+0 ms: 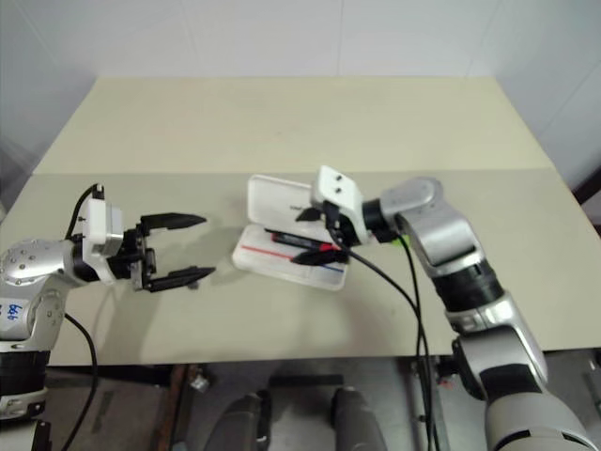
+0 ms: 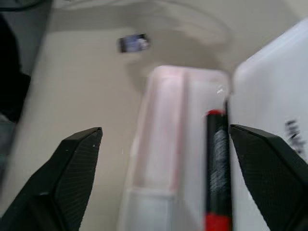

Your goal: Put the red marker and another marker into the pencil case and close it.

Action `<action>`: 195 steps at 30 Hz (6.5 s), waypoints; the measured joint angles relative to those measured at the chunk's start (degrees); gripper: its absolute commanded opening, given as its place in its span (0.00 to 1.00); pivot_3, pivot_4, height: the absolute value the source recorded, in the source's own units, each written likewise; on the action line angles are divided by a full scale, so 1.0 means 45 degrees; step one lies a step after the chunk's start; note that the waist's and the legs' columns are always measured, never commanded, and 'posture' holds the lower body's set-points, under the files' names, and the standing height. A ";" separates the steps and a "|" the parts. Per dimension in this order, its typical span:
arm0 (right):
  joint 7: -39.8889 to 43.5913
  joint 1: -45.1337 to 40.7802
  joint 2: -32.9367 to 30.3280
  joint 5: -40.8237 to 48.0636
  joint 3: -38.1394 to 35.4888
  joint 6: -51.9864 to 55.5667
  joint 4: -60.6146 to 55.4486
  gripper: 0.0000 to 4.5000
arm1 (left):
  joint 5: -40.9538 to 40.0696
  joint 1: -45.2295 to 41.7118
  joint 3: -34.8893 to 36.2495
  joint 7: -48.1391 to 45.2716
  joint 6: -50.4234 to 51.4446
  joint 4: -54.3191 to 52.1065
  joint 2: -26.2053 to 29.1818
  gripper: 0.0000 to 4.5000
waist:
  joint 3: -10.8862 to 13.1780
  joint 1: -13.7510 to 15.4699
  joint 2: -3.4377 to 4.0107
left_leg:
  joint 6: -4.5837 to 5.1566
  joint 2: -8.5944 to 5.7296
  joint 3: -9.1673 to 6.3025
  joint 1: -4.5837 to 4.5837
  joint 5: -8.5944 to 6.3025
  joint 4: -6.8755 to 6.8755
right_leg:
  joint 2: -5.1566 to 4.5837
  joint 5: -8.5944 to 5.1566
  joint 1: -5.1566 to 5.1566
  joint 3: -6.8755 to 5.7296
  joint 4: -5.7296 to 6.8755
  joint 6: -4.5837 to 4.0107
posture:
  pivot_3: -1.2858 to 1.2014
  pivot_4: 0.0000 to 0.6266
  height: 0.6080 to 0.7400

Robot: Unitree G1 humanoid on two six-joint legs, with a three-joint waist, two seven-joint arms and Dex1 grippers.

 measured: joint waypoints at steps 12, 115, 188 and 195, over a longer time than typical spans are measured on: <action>0.1389 0.0891 -0.4242 -0.0229 -0.1472 -0.2533 0.2689 0.99 | -0.0089 -0.1301 -0.1143 -0.0795 0.0476 0.0238 -0.0742 1.00 | 0.0000 0.0081 -0.0003 | 0.0000 0.0000 0.0023 0.0010 0.0000 0.0019 | 0.0013 -0.0002 0.0001 0.0021 -0.0003 -0.0006 | 0.52 0.24 1.00; -0.2651 -0.3621 0.2885 -0.2755 0.5706 0.3678 0.1568 0.24 | 0.0248 0.1423 0.1519 -0.0615 -0.0755 0.1615 0.1445 1.00 | -0.0039 -0.0526 -0.0078 | -0.0019 0.0188 0.0297 -0.0016 -0.0028 0.0035 | 0.0215 0.0092 -0.0217 0.0340 0.0068 -0.0046 | 0.52 0.24 1.00; 0.0792 0.1099 0.1913 0.4222 -0.3098 -0.2860 0.0792 0.99 | 0.2049 0.2432 0.1762 1.3227 1.6103 -0.9001 -0.3732 1.00 | -0.0092 -0.0450 -0.0178 | -0.0079 0.0254 0.0282 0.0018 -0.0046 0.0080 | 0.0328 0.0079 -0.0203 0.0401 0.0130 -0.0077 | 0.52 0.24 1.00; 0.0787 0.1129 0.1821 0.4251 -0.3100 -0.2916 0.0779 0.99 | 0.2907 0.1837 0.1760 1.4470 1.8229 -0.9641 -0.5211 1.00 | -0.0094 -0.0489 -0.0181 | -0.0094 0.0257 0.0264 0.0023 -0.0054 0.0109 | 0.0349 0.0086 -0.0192 0.0413 0.0133 -0.0069 | 0.52 0.24 1.00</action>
